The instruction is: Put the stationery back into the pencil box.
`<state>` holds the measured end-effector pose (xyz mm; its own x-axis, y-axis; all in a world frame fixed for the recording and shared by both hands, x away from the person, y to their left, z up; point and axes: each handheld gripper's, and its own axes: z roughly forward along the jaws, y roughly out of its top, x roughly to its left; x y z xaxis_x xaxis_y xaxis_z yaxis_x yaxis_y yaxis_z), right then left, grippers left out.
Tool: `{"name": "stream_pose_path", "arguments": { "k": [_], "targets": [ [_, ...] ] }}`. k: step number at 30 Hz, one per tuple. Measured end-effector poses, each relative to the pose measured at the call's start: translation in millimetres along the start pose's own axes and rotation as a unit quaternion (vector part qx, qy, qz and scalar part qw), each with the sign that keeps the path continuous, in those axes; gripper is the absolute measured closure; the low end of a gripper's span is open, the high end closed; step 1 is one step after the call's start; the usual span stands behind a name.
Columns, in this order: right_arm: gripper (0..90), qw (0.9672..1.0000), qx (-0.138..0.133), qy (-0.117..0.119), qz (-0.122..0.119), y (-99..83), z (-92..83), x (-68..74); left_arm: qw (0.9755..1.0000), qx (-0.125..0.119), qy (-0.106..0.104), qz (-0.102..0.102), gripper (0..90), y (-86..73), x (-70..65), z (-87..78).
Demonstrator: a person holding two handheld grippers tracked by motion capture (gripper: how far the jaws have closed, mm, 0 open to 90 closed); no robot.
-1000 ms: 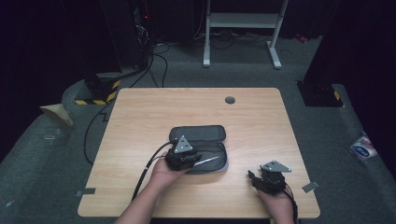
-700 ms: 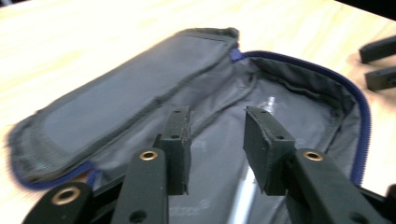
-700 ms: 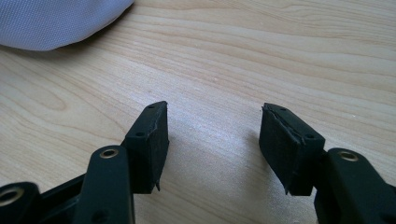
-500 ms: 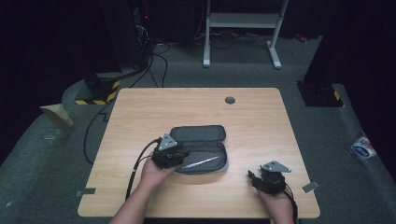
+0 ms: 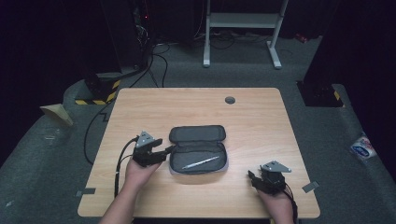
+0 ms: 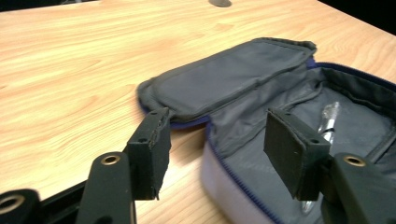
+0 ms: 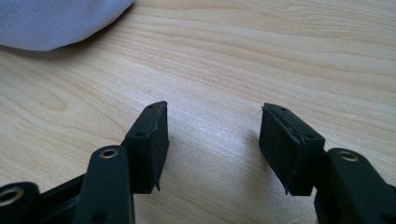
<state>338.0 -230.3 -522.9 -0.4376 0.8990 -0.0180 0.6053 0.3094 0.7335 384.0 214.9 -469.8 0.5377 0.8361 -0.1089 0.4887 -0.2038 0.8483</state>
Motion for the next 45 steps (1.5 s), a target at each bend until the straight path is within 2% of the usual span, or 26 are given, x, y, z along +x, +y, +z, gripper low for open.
{"name": "stream_pose_path", "arguments": {
  "k": [9,15,17,21,25,30,35,37,40,42,45],
  "targets": [
    [42.1,1.0,0.0,0.0,0.0,0.0,0.0,0.1,0.9993,0.006,0.034,-0.016,36.4,-13.0,28.7,-24.4],
    [42.1,1.0,0.0,0.0,0.001,0.0,0.0,0.1,0.9979,0.011,0.057,-0.029,34.0,-26.2,48.1,-41.9],
    [42.1,1.0,0.0,-0.001,0.001,0.0,0.0,0.2,0.9972,0.009,0.064,-0.037,33.4,-30.4,53.2,-47.3],
    [42.1,1.0,0.0,-0.001,0.001,0.0,0.0,0.2,0.9963,0.016,0.074,-0.04,31.2,-37.6,60.4,-54.6],
    [42.1,1.0,0.0,-0.001,0.001,0.0,0.0,0.3,0.9954,0.033,0.077,-0.047,28.6,-46.5,61.8,-54.9],
    [42.1,1.0,0.0,-0.001,0.001,0.0,0.0,0.3,0.9928,0.071,0.085,-0.044,24.4,-66.4,59.8,-48.4],
    [42.1,1.0,0.0,-0.001,0.001,0.0,0.0,0.3,0.989,0.108,0.098,-0.024,20.9,-81.5,51.3,-40.6],
    [42.1,1.0,0.0,-0.001,0.001,0.0,0.0,0.3,0.9895,0.098,0.103,-0.027,19.2,-84.5,48.1,-39.8],
    [42.1,1.0,0.0,-0.001,0.001,0.0,0.1,0.3,0.9887,0.091,0.119,-0.009,16.7,-86.7,40.2,-36.8],
    [42.1,1.0,-0.001,-0.002,0.0,0.2,0.4,0.3,0.9884,0.087,0.124,-0.006,16.7,-87.5,37.7,-36.7],
    [42.1,1.0,0.0,-0.003,0.003,0.4,0.5,0.7,0.9883,0.091,0.121,-0.019,15.2,-87.4,41.6,-36.7]
  ]
}}
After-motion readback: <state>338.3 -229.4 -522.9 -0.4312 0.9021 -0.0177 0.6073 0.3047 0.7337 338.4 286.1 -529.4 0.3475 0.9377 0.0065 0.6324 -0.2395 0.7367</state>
